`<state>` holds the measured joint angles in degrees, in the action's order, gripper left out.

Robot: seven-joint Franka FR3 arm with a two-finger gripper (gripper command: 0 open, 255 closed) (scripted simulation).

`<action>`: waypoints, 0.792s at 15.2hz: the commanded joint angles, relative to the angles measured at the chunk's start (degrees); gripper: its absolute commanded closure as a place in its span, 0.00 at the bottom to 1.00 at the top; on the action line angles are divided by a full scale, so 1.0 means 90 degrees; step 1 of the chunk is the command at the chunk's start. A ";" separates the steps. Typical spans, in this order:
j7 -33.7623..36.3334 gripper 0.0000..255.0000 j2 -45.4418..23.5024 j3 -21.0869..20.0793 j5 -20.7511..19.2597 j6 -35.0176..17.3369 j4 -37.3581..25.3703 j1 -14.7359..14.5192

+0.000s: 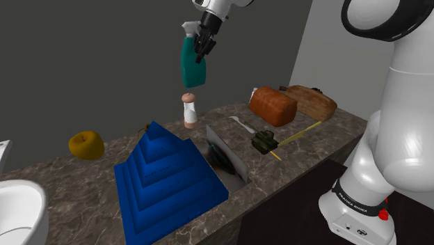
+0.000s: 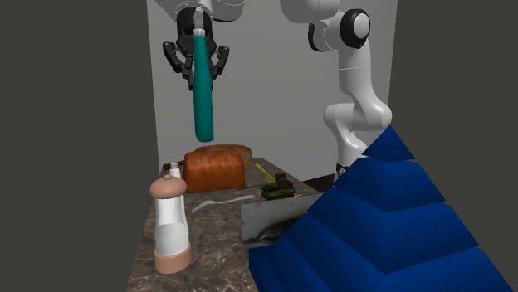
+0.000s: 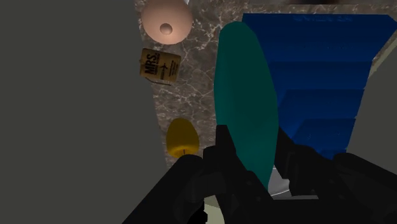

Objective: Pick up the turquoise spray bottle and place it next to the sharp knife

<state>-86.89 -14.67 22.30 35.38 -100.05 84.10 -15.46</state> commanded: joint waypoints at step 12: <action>0.0219 1.00 0.0274 0.0106 -0.0126 0.0788 -0.0532 0.0149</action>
<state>-84.39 -13.80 23.01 34.77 -92.72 77.36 -14.04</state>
